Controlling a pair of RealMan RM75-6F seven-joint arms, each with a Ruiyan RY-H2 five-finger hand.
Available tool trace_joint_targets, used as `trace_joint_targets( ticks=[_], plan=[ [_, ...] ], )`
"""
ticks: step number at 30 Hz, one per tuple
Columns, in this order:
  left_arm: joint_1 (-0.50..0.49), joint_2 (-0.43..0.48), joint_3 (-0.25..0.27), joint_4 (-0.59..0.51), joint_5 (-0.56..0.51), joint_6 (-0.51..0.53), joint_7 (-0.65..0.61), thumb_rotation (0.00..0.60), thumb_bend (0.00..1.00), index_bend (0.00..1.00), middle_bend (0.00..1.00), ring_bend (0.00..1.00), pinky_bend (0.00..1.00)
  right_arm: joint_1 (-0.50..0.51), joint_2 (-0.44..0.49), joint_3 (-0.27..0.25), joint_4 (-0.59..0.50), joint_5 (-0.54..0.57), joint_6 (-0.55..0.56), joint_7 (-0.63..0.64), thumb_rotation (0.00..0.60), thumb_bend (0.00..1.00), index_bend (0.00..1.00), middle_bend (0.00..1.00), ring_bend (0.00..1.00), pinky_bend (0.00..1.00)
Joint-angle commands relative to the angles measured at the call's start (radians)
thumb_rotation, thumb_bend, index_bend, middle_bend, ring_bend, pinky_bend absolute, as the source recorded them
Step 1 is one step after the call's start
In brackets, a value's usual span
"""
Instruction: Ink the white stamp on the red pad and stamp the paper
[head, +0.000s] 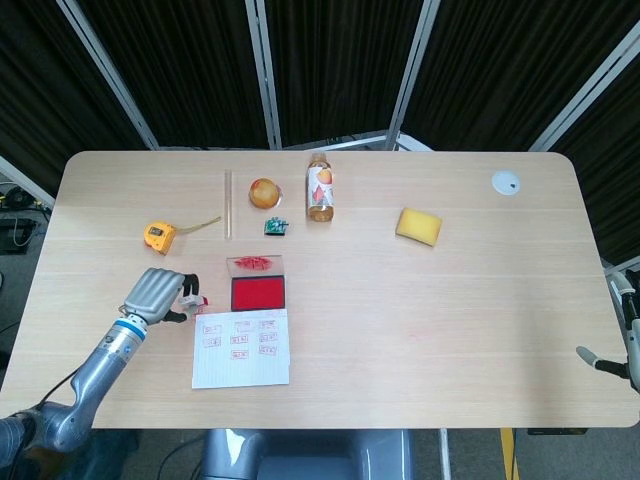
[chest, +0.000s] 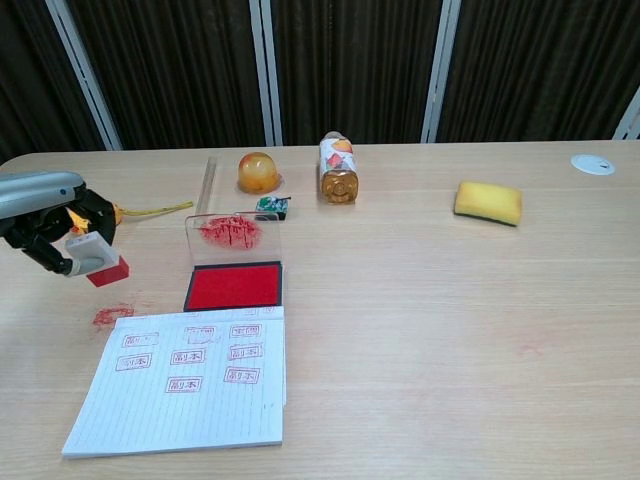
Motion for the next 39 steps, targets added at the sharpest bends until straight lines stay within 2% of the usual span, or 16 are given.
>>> trace_joint_targets(
  ticks=[1, 10, 22, 28, 39],
  plan=[
    [0.003, -0.028, 0.010, 0.106, -0.019, -0.054, -0.061, 0.600, 0.43, 0.56, 0.55, 0.81, 0.93, 0.001, -0.002, 0.000, 0.000, 0.002, -0.002, -0.005, 0.600, 0.00, 0.00, 0.00, 0.00, 0.00],
    [0.004, -0.081, 0.026, 0.208, 0.034, -0.073, -0.115, 0.600, 0.42, 0.55, 0.54, 0.81, 0.93, 0.006, -0.011, 0.000, 0.005, 0.011, -0.008, -0.020, 0.600, 0.00, 0.00, 0.00, 0.00, 0.00],
    [0.002, -0.135, 0.035, 0.268, 0.055, -0.076, -0.093, 0.600, 0.42, 0.53, 0.52, 0.81, 0.93, 0.007, -0.012, 0.002, 0.010, 0.018, -0.013, -0.020, 0.600, 0.00, 0.00, 0.00, 0.00, 0.00],
    [0.005, -0.151, 0.036, 0.282, 0.063, -0.063, -0.074, 0.600, 0.31, 0.48, 0.48, 0.80, 0.92, 0.008, -0.013, 0.003, 0.012, 0.022, -0.016, -0.019, 0.600, 0.00, 0.00, 0.00, 0.00, 0.00],
    [0.011, -0.157, 0.034, 0.269, 0.042, -0.057, -0.012, 0.600, 0.26, 0.45, 0.44, 0.80, 0.92, 0.008, -0.013, 0.001, 0.013, 0.021, -0.018, -0.019, 0.600, 0.00, 0.00, 0.00, 0.00, 0.00]
  ],
)
